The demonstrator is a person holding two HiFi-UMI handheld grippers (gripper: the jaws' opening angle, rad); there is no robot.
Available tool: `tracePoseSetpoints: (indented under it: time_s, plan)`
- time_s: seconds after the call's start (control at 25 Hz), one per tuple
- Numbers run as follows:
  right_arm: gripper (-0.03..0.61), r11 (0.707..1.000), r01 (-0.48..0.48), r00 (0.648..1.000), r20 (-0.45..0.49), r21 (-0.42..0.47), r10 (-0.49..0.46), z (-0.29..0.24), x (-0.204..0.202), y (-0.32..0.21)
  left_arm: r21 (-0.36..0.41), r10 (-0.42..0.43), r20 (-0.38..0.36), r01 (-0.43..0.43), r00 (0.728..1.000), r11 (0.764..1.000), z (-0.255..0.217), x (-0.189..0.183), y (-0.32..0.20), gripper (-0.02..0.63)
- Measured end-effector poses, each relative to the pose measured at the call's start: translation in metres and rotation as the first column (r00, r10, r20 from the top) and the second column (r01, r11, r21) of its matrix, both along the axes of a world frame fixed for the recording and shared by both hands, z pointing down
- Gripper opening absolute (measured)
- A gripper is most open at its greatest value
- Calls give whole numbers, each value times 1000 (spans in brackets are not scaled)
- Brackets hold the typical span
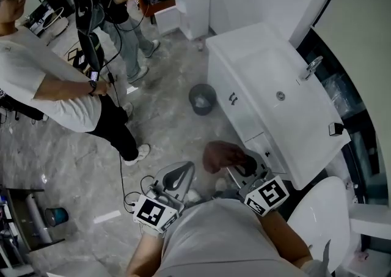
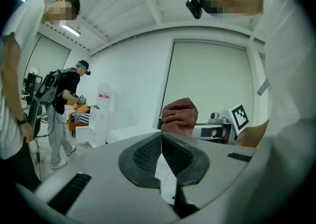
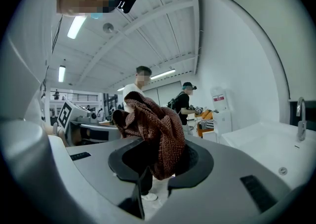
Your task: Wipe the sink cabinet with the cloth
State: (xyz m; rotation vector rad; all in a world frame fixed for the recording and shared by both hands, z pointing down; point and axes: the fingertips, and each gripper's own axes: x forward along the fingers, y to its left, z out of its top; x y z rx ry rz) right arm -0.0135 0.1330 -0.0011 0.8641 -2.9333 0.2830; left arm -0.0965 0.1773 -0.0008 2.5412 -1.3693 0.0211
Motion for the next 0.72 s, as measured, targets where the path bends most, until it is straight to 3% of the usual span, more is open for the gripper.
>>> tracePoseSetpoints:
  time_s: [0.72]
  plan:
    - [101, 999, -24, 1000, 16, -21, 25, 1, 13, -2, 0, -5, -4, 5, 1000, 1000, -1, 10, 3, 12]
